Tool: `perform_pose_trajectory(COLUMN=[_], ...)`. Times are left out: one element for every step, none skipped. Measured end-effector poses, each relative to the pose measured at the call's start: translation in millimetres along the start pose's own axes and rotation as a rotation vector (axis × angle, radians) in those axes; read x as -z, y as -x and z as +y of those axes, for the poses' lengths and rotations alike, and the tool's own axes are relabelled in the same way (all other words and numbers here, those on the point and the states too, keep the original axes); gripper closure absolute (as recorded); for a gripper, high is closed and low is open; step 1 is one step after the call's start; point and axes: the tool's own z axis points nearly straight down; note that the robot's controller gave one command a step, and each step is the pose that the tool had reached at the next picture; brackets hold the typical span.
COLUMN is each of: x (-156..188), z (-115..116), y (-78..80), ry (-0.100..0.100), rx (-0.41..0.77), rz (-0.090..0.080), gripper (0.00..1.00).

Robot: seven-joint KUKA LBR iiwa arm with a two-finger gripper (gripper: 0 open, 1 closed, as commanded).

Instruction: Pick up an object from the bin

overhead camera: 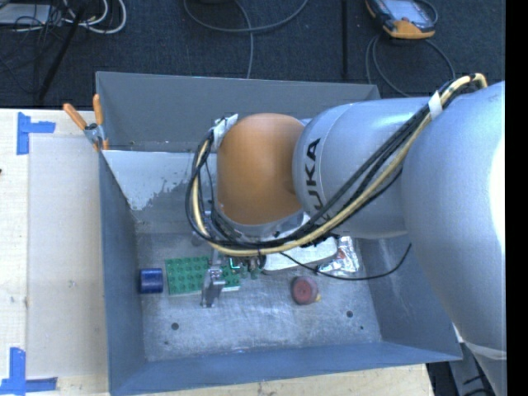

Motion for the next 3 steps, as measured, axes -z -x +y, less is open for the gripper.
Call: perform_pose_trajectory(x=[-70.6, -67.1, 31.4], z=[-4.7, -4.8, -5.5], y=[29.0, 30.4, 36.5], ry=[0.003, 0.004, 0.002], rx=[0.125, 0.122, 0.146], rz=[-0.012, -0.016, -0.018], gripper=[0.0, 1.0, 1.0])
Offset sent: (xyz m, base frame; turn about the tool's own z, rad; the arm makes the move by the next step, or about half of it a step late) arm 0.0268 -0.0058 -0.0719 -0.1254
